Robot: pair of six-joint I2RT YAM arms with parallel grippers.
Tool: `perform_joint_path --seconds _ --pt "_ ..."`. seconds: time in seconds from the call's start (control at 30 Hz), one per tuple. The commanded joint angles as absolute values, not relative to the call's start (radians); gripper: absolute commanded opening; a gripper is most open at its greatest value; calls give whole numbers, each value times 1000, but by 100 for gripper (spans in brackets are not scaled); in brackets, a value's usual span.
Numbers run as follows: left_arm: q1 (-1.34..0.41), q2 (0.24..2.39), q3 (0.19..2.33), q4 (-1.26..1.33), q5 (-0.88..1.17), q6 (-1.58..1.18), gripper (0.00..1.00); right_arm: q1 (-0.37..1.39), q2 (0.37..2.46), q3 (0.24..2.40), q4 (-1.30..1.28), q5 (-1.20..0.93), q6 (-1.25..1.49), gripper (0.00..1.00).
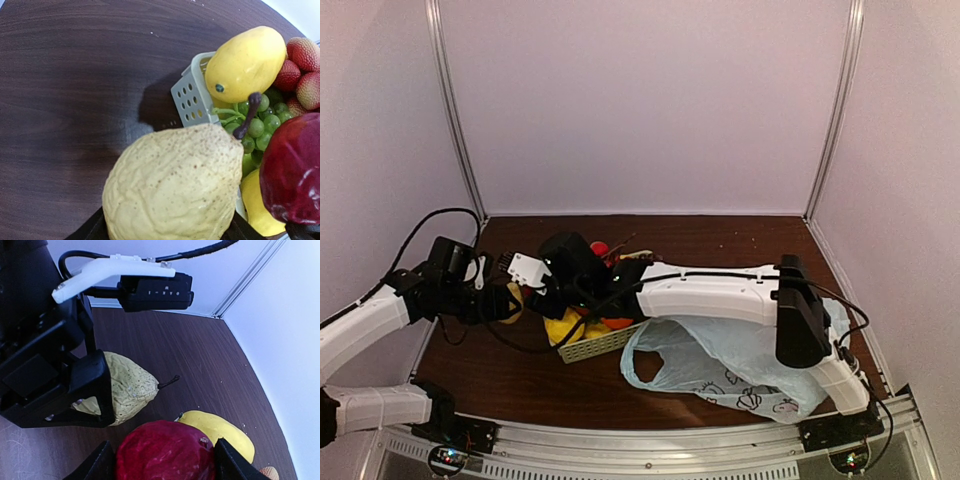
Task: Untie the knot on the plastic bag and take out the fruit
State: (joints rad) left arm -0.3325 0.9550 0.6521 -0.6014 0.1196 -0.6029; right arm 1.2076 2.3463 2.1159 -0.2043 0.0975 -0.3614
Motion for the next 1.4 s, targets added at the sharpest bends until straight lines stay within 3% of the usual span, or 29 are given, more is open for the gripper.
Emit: perform_joint_path --seconds 0.0,0.37,1.0,1.37 --pt "-324 933 653 -593 121 -604 56 1210 2395 2141 -214 145 -424 61" --pt "-324 930 644 -584 139 -607 55 1210 2449 2186 -247 157 -462 66" --pt "-324 1059 719 -488 209 -514 55 1210 2422 2192 -284 144 -453 85" --pt "-324 1084 718 -535 137 -524 55 1210 2370 2190 -271 115 -398 99"
